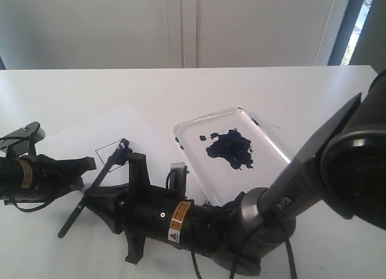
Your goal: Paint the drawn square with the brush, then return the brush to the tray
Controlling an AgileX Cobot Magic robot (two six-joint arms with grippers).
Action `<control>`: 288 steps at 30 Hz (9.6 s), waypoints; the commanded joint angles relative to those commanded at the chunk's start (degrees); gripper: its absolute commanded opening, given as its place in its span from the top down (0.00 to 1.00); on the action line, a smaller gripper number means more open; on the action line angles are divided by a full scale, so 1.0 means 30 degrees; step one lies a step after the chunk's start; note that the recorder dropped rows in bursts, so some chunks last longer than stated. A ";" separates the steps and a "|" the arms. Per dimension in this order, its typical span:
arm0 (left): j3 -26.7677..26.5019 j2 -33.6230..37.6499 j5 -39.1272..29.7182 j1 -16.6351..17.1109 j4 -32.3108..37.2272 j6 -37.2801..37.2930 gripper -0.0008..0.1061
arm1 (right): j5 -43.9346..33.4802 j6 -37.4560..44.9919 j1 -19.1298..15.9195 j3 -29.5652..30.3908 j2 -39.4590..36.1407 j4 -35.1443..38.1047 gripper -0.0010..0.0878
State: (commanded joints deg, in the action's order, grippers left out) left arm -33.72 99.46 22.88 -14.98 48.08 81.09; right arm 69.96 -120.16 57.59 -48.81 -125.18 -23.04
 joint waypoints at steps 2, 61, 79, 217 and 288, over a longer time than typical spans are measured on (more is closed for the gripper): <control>0.0000 0.0000 0.0000 0.0000 0.0043 0.0037 0.99 | 0.0000 0.0000 0.0034 0.0006 -0.0011 -0.0031 0.99; 0.0000 0.0000 0.0873 0.0000 0.0920 0.1360 0.99 | 0.0000 0.0065 0.1022 0.0073 -0.0121 0.0043 0.99; 0.0000 0.0000 0.0502 0.0000 0.1273 0.1603 0.99 | 0.0000 0.0669 -0.0084 0.0902 -0.0121 0.1649 0.99; 0.0000 -0.3423 0.0828 0.2658 1.0457 0.8037 0.99 | 0.0000 0.3200 0.0969 0.3772 0.2102 0.0347 0.99; 0.0000 0.0066 -0.1057 0.2658 0.8703 0.9193 0.99 | -0.3347 0.4951 0.3220 0.5405 0.4551 0.3061 0.99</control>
State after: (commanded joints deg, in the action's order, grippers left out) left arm -33.71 99.66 19.71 -7.00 74.19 108.67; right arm 59.92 -105.31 67.25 -32.59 -111.52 -13.86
